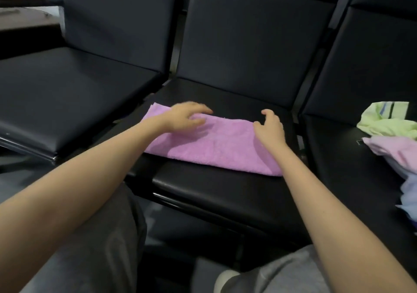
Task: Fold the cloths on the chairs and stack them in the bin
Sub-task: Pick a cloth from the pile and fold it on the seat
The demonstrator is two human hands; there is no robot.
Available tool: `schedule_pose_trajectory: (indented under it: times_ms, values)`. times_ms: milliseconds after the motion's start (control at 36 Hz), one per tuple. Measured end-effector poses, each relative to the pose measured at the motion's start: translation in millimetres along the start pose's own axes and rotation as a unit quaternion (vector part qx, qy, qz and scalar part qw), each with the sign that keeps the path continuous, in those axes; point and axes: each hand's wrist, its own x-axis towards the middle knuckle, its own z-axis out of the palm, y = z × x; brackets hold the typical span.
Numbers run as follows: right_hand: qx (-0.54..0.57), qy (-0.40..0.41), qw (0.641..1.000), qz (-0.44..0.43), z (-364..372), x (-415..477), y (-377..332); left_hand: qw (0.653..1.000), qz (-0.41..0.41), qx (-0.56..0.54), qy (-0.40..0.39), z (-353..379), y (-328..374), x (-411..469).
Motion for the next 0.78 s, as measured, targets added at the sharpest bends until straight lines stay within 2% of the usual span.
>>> schedule_pose_trajectory:
  times_ms: [56, 111, 278, 389, 444, 528, 583, 639, 667, 722, 778]
  values:
    - [-0.02, -0.012, 0.999, -0.041, 3, -4, -8, 0.987, 0.019, 0.08, -0.141, 18, 13, 2]
    - [-0.04, -0.016, 0.996, -0.074, 6, -8, -13, 0.973, 0.006, 0.121, -0.195, 32, 19, 6]
    - [-0.114, -0.038, 0.984, -0.135, 8, -15, -15, 0.978, -0.108, 0.125, -0.126, 44, 22, 22]
    - [-0.129, -0.03, 0.981, -0.14, 3, -23, -18, 0.966, -0.221, 0.108, -0.081, 50, 29, 32]
    - [-0.104, -0.066, 0.982, -0.141, 1, -30, -20, 0.954, -0.279, 0.092, -0.063, 51, 33, 35]
    - [-0.125, -0.181, 0.961, -0.168, 2, -41, -22, 0.943, -0.329, 0.027, -0.047, 48, 37, 36]
    - [-0.2, -0.269, 0.927, -0.17, 8, -45, -19, 0.935, -0.334, -0.116, -0.033, 40, 39, 39]
    - [-0.256, -0.319, 0.899, -0.154, 12, -45, -16, 0.879, -0.354, -0.313, -0.059, 29, 50, 43]
    - [-0.267, -0.33, 0.894, -0.146, 13, -43, -14, 0.856, -0.36, -0.358, -0.095, 23, 57, 42]
    - [-0.273, -0.336, 0.892, -0.128, 13, -39, -10, 0.866, -0.323, -0.327, -0.198, 13, 67, 39]
    - [-0.269, -0.332, 0.897, -0.112, 10, -36, -7, 0.899, -0.286, -0.25, -0.218, 6, 72, 31]
